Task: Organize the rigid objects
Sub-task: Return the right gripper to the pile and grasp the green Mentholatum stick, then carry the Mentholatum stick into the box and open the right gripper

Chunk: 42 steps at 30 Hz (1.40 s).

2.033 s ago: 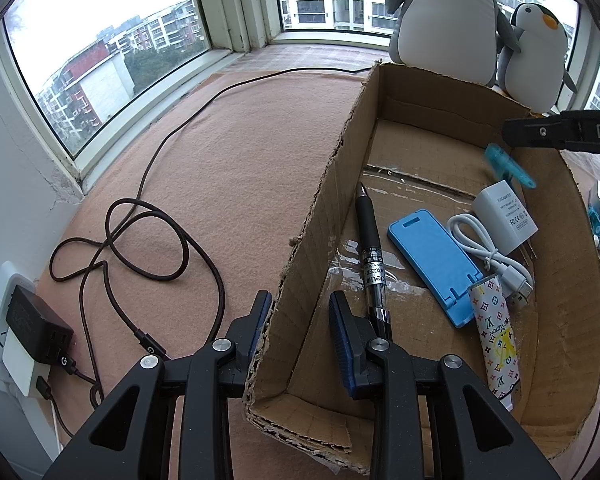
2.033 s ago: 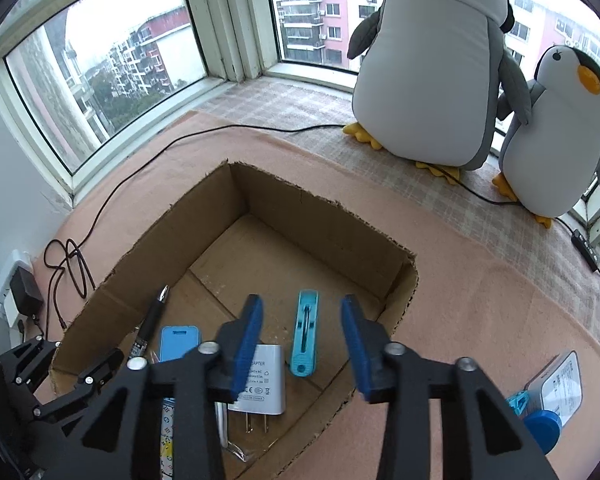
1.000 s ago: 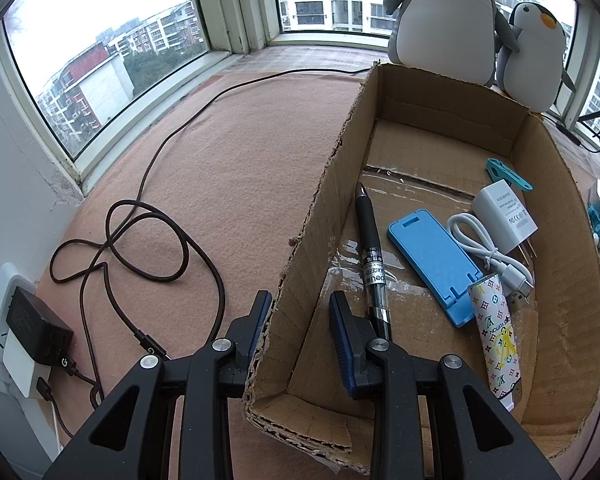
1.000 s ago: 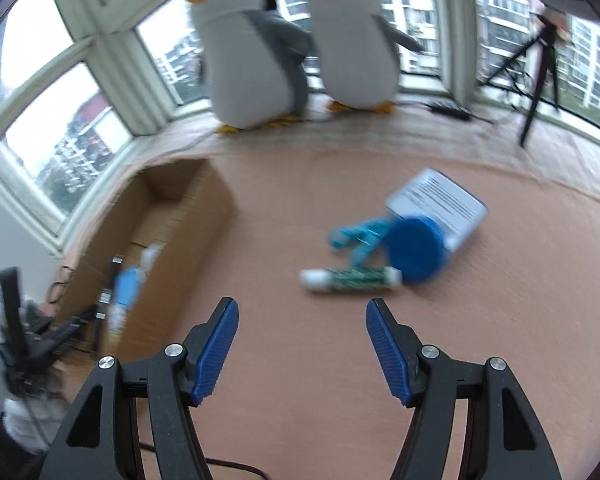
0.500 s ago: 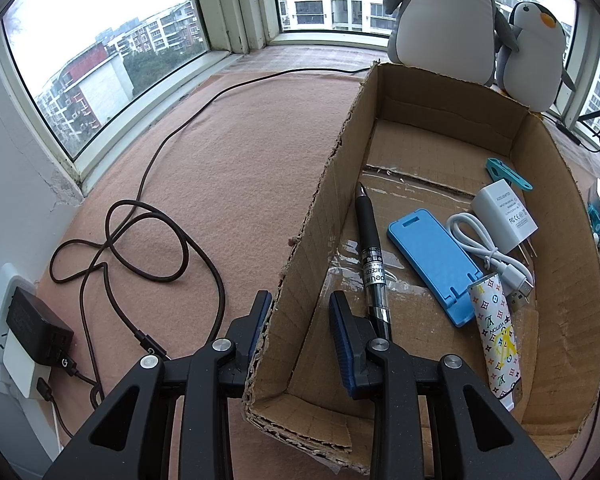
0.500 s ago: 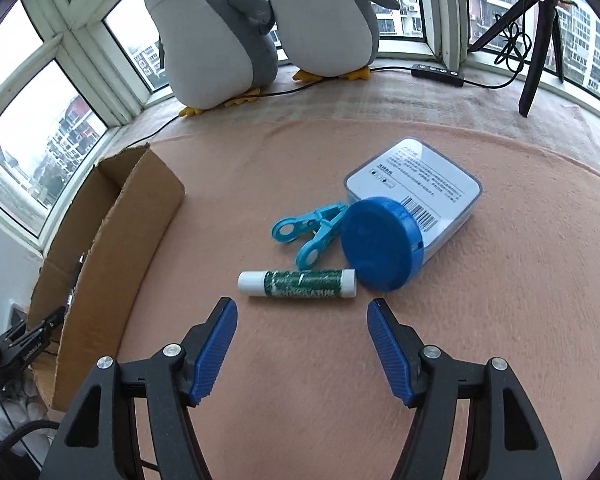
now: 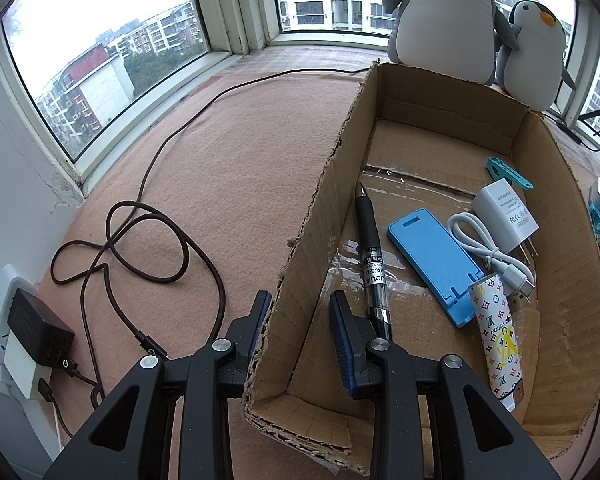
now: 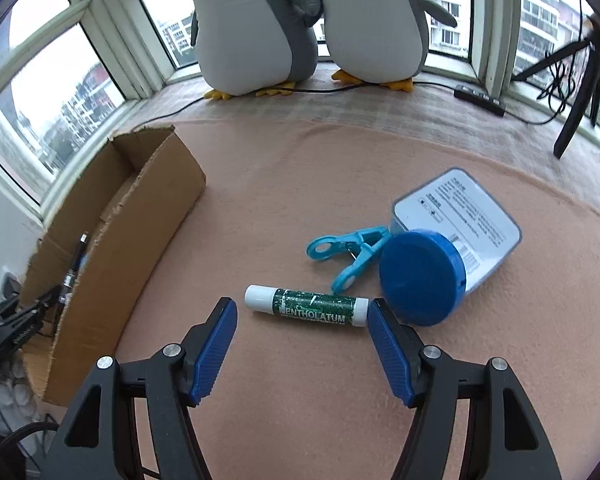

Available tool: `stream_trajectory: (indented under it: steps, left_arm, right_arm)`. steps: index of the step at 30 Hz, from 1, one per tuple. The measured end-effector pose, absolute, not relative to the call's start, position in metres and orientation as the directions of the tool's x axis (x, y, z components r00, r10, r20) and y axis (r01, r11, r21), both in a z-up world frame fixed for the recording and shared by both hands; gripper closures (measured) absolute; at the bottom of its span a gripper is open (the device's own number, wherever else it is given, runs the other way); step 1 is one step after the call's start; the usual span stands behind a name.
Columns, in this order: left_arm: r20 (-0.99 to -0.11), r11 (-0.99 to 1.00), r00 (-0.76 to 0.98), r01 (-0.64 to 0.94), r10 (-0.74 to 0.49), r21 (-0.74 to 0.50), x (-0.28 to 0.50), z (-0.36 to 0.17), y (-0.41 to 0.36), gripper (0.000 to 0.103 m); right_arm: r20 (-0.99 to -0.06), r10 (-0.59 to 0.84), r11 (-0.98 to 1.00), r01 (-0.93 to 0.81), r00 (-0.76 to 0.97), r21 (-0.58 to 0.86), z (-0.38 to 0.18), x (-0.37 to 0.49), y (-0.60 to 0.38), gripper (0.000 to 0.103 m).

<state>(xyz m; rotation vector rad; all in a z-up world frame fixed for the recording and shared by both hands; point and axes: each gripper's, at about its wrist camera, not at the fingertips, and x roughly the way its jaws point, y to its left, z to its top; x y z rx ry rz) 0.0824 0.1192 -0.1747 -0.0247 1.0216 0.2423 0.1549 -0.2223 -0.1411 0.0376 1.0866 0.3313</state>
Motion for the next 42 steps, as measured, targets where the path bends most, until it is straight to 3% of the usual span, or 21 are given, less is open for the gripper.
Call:
stream_trajectory:
  steps: [5, 21, 25, 42]
  left_arm:
    - [-0.846, 0.973, 0.498, -0.211, 0.188, 0.092, 0.082, -0.175, 0.119, 0.071]
    - [-0.846, 0.973, 0.499, -0.211, 0.189, 0.092, 0.082, -0.175, 0.119, 0.071]
    - [-0.846, 0.973, 0.499, -0.212, 0.189, 0.092, 0.082, -0.175, 0.119, 0.071]
    - [-0.846, 0.973, 0.499, -0.211, 0.189, 0.093, 0.082, -0.175, 0.119, 0.071]
  right_arm:
    - [-0.885, 0.218, 0.957, -0.267, 0.411, 0.111, -0.145, 0.157, -0.205, 0.024]
    - [-0.919, 0.109, 0.971, -0.239, 0.38, 0.016, -0.153, 0.171, -0.187, 0.024]
    - [-0.924, 0.108, 0.973, -0.232, 0.368, 0.021, -0.155, 0.17, -0.189, 0.035]
    - [-0.869, 0.253, 0.952, -0.268, 0.425, 0.146, -0.116, 0.143, -0.186, 0.035]
